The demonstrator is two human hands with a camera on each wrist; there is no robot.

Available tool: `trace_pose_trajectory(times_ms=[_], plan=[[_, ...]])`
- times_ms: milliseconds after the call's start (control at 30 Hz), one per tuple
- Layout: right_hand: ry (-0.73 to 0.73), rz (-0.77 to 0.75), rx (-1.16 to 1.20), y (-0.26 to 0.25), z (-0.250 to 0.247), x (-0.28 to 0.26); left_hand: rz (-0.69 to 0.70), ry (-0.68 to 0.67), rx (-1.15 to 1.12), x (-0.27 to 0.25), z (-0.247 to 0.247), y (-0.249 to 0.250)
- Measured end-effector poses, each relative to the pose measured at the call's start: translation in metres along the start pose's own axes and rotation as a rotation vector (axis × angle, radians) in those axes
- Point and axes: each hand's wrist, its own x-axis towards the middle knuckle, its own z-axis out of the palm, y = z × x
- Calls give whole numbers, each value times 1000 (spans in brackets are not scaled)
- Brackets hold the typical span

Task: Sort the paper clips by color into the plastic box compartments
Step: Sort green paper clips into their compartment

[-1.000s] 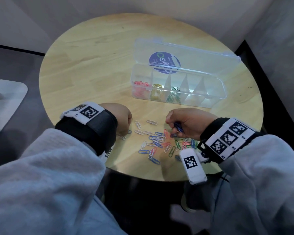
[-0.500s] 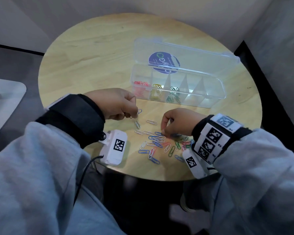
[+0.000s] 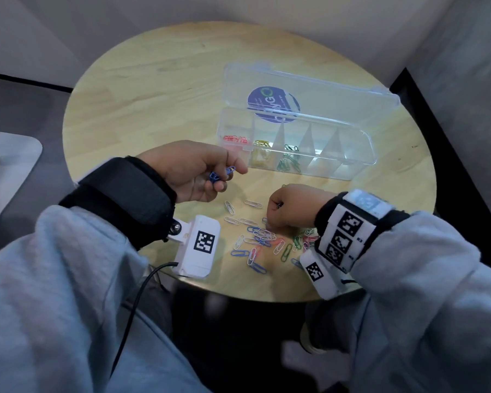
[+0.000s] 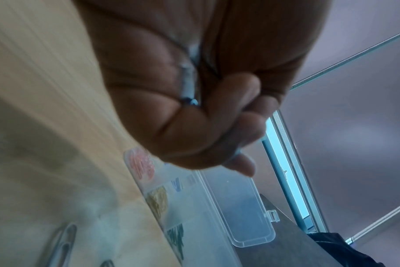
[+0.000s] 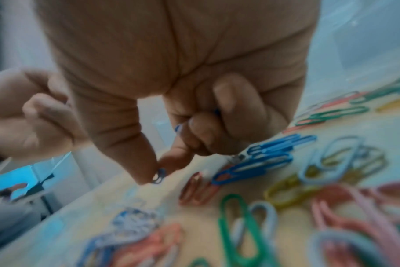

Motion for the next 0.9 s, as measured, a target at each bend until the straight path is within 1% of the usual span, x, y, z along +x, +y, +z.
trace_pose_trajectory(times_ms=[67,167,267,400,500,633,767,900], plan=[[-48,15,240,7,-2,0,-6,-18,-55,0,1,1],[-85,29,731,16,-3,-3,-13,-18,-137,1,3,1],[-61,37,1000,25,-4,-7,-24,18,-203,2,7,0],[-33,44,1195,38,-8,-11,2,96,-333,5,12,1],[-18,44,1297,47,-15,-16,33,144,-329,8,17,0],[-24,-36,1523,62,-29,-24,68,123,-268,10,29,-4],[45,-98,1744,79,-50,-27,112,120,-300,11,39,0],[144,-119,1798,91,-69,-18,120,130,-305,22,53,14]])
